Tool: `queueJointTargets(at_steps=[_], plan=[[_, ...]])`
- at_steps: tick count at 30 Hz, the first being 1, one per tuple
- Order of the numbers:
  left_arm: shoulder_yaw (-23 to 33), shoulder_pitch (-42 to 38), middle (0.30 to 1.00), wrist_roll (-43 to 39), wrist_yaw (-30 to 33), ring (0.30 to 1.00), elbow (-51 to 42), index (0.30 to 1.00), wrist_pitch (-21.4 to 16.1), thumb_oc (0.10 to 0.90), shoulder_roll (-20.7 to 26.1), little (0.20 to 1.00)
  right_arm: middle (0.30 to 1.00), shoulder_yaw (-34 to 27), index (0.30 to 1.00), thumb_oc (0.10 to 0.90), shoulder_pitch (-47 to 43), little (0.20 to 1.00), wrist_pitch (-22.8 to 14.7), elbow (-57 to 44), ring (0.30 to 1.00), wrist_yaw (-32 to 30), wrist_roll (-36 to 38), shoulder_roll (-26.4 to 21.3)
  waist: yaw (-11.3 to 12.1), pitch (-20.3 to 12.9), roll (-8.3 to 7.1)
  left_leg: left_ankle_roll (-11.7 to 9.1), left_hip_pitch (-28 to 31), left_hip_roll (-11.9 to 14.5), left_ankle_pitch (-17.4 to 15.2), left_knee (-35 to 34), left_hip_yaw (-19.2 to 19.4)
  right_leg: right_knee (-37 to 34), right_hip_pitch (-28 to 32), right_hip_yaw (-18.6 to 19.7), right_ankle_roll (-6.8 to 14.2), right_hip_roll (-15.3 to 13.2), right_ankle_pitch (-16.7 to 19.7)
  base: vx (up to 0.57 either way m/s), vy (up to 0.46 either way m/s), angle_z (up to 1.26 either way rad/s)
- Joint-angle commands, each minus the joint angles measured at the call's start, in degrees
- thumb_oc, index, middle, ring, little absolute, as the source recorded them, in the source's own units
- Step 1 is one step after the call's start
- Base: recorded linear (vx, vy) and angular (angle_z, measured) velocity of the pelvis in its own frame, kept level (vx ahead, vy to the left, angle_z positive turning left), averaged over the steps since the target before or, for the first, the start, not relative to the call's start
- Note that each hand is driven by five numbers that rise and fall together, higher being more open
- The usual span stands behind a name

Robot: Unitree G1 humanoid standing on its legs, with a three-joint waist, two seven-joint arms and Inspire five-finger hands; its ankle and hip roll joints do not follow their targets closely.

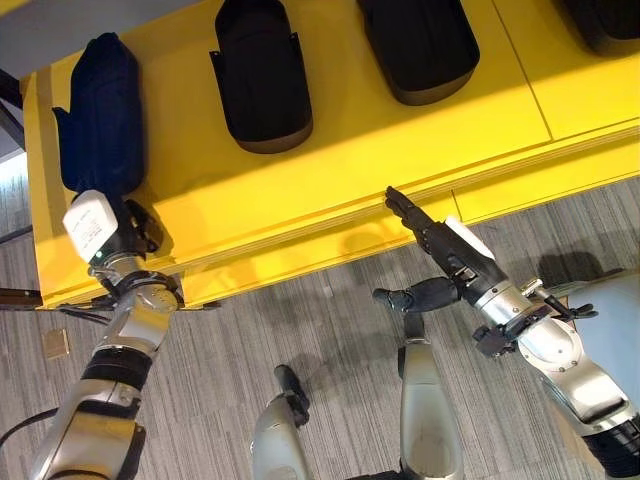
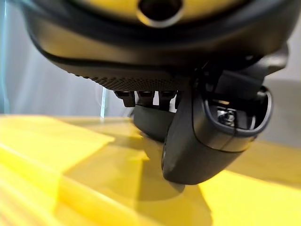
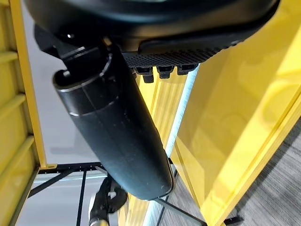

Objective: Move parts from the plastic box to the shelf.

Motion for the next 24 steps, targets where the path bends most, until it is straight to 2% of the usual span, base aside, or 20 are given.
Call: queueJointTargets(at_steps=[1, 4, 9, 10, 17, 18, 19, 20, 24], plan=[[2.7, -0.4, 1.0, 2.4, 2.1, 1.0, 0.3, 1.0, 0.2, 0.9, 5.1, 1.0, 1.0, -3.4, 1.0, 0.9, -3.1, 1.0, -5.9, -6.0, 1.0, 0.8, 1.8, 2.2, -1.1, -3.4, -2.01, 4.4, -0.4, -3.9, -0.6, 2.3, 2.4, 1.9, 2.9, -1.3, -3.9, 5.2, -6.4, 0.0, 0.0, 0.0], [2.3, -1.0, 1.0, 2.0, 1.8, 1.0, -0.2, 1.0, 0.5, 0.9, 4.9, 1.0, 1.0, -3.1, 1.0, 0.9, -3.2, 1.0, -5.8, -6.2, 1.0, 0.6, 1.3, 2.3, -1.2, -3.5, -1.9, 4.3, -0.5, -3.8, -0.4, 2.5, 2.4, 2.3, 2.8, -1.2, -4.0, 5.2, -6.6, 0.0, 0.0, 0.0], [2.4, -0.7, 1.0, -1.3, 0.5, 1.0, -2.3, 1.0, -2.6, 0.9, 4.5, 1.0, 1.0, -3.9, 1.0, 0.9, -1.8, 1.0, -5.6, -7.1, 1.0, 0.2, 1.1, 2.7, -1.2, -3.5, -2.18, 4.6, -0.7, -3.7, -1.1, 2.8, 2.4, 2.3, 2.7, -1.1, -3.9, 5.4, -6.7, 0.0, -0.019, 0.0], [3.0, 0.8, 1.0, -4.7, -1.1, 1.0, -5.5, 1.0, -4.3, 0.9, 3.0, 1.0, 1.0, -4.1, 1.0, 0.9, -1.0, 1.0, -5.8, -7.4, 1.0, 0.2, 0.4, 3.5, -1.0, -3.2, -2.37, 4.6, -0.8, -3.7, -1.1, 3.1, 2.2, 2.4, 2.8, -1.2, -3.9, 5.5, -6.7, -0.01, -0.05, 0.0], [2.7, 3.0, 1.0, -1.4, -0.8, 1.0, -8.5, 1.0, -3.4, 0.9, 1.6, 1.0, 1.0, -4.7, 1.0, 0.9, -1.0, 1.0, -5.8, -7.3, 1.0, 0.4, 0.3, 4.3, -0.7, -3.2, -2.57, 4.8, -0.8, -3.7, -1.3, 3.1, 2.1, 2.5, 3.0, -1.5, -3.8, 5.5, -6.8, 0.01, -0.004, 0.0], [2.3, 2.9, 1.0, -1.1, -1.3, 1.0, -8.2, 1.0, -3.3, 0.9, 1.8, 1.0, 1.0, -4.7, 1.0, 0.9, -0.9, 1.0, -5.9, -7.1, 1.0, 0.5, 0.4, 4.2, -0.8, -3.2, -2.59, 4.2, -0.2, -3.9, -2.5, 3.5, 1.6, 2.9, 3.6, -1.3, -3.4, 5.3, -8.1, 0.0, 0.0, 0.0], [2.2, 2.9, 1.0, -1.0, -1.7, 1.0, -8.0, 1.0, -3.4, 0.9, 1.9, 1.0, 1.0, -4.8, 1.0, 0.9, -1.0, 1.0, -5.9, -7.0, 1.0, 0.6, 0.6, 4.1, -0.8, -3.2, -2.56, 4.7, -0.6, -3.7, -1.2, 3.1, 2.2, 2.4, 3.0, -1.4, -3.8, 5.5, -6.8, 0.08, 0.021, -0.01], [1.9, 3.0, 1.0, -0.6, -2.5, 1.0, -7.9, 1.0, -3.3, 0.9, 1.9, 1.0, 1.0, -4.9, 1.0, 0.9, -0.8, 1.0, -6.1, -7.0, 1.0, 0.8, 0.5, 4.1, -1.0, -3.2, -2.56, 4.2, -0.1, -3.9, -2.4, 3.5, 1.7, 2.9, 3.5, -1.2, -3.3, 5.3, -8.1, 0.0, 0.0, 0.0], [0.6, 4.4, 1.0, -0.2, -5.0, 1.0, -8.5, 1.0, -1.2, 0.9, 1.3, 1.0, 1.0, -5.0, 1.0, 0.9, -0.1, 1.0, -6.6, -6.9, 1.0, 1.0, 0.2, 4.1, -1.1, -3.0, -2.49, 4.3, 0.2, -3.8, -2.9, 4.5, 1.8, 3.2, 3.8, -1.3, -3.3, 5.1, -8.3, 0.02, 0.004, 0.0]])
